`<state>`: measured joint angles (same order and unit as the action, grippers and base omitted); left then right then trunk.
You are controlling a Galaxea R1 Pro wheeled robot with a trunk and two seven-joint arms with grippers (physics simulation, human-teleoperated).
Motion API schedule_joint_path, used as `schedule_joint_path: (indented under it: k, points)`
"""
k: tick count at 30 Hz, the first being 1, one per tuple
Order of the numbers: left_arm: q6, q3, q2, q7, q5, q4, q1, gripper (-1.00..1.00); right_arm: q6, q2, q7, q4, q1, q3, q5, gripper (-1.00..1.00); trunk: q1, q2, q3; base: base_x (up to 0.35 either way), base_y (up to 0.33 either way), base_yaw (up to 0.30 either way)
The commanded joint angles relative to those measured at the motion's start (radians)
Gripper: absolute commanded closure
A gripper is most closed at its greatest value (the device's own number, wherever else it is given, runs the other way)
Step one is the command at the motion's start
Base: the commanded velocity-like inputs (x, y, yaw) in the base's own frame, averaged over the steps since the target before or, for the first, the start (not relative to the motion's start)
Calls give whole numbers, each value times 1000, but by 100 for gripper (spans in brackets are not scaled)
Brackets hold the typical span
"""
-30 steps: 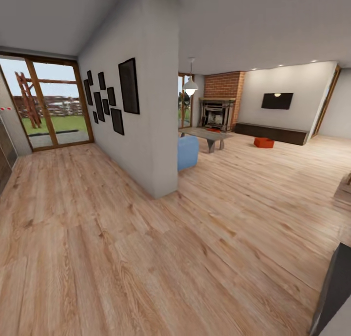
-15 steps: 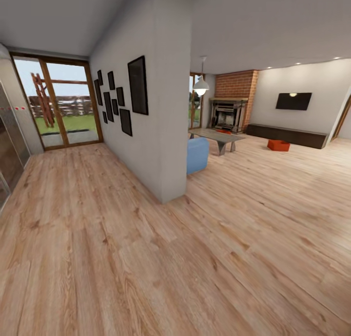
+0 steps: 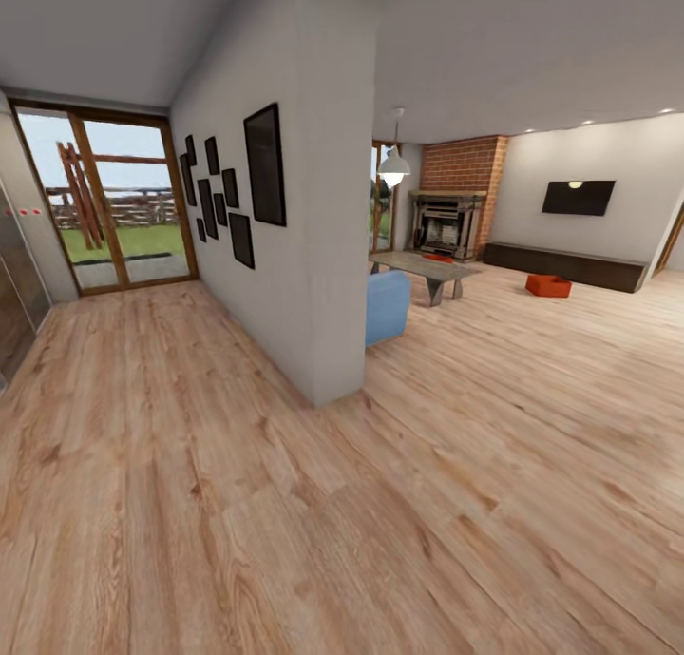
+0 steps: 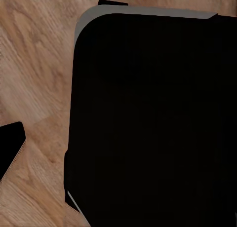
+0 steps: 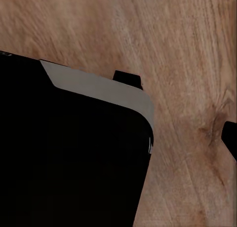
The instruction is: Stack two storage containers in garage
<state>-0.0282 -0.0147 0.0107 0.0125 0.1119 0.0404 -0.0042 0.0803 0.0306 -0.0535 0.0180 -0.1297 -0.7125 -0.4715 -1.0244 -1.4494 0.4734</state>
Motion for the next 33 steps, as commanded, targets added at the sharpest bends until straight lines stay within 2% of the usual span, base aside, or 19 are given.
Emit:
schedule_joint_path:
  k: [1,18,33]
  points:
    - [-2,-1,0,1,9,-1,0,-100,4,0,-1,2,-1,-8,-9,-100,-1,0,1,322,0,0]
    - [-2,-1,0,1,9,-1,0,-100,4,1,-1,2,-1,-8,-9,-100,-1,0,1,322,0,-5]
    - [-2,0,0,1,9,-1,0,-100,4,2,-1,2,-1,-8,-9,-100,-1,0,1,322,0,-233]
